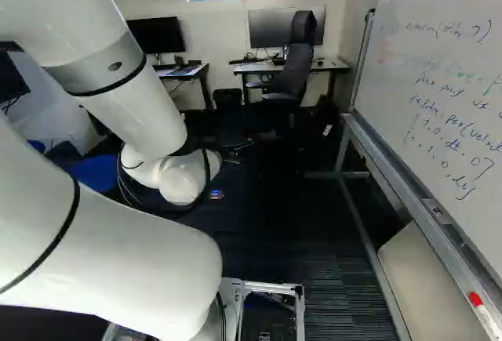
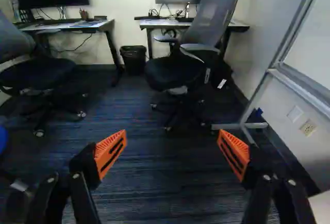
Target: Open the door and move inside
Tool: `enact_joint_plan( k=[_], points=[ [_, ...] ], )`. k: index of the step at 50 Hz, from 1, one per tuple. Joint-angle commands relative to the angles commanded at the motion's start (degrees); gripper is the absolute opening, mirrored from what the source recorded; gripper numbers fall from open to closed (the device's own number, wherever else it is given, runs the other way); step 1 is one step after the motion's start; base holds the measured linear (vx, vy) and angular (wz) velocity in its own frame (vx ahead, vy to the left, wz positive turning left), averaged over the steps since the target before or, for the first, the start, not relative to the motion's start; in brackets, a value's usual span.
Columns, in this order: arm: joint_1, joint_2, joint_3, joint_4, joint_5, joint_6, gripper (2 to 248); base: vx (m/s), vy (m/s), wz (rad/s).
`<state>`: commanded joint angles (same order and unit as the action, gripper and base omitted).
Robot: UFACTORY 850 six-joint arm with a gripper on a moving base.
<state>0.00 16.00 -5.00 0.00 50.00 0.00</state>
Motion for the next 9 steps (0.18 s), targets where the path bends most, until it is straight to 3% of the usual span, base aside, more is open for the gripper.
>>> enact_joint_plan(
  k=[9],
  points=[
    [0.00, 0.00, 0.00, 0.00, 0.00, 0.00, 247, 0.000, 0.000, 0.000]
  ],
)
